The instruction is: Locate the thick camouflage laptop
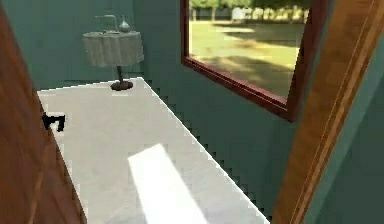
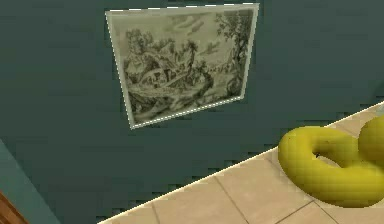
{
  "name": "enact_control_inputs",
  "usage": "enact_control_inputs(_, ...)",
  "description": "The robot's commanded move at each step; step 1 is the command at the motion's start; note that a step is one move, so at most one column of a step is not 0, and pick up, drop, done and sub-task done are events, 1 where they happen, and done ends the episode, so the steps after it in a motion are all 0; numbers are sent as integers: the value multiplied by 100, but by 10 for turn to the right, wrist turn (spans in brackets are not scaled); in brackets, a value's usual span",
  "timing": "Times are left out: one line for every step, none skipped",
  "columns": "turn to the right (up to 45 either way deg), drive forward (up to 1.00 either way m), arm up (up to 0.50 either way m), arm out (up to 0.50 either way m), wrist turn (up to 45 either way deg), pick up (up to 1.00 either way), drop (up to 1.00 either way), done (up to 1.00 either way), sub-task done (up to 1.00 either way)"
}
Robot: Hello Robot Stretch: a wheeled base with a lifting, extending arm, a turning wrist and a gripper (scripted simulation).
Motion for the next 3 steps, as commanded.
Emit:
enact_control_inputs(-30, 0, 0, 0, 0, 0, 0, 0, 0)
enact_control_inputs(0, 20, 0, 0, 0, 0, 0, 0, 0)
enact_control_inputs(-180, 0, 0, 0, 0, 0, 0, 0, 0)
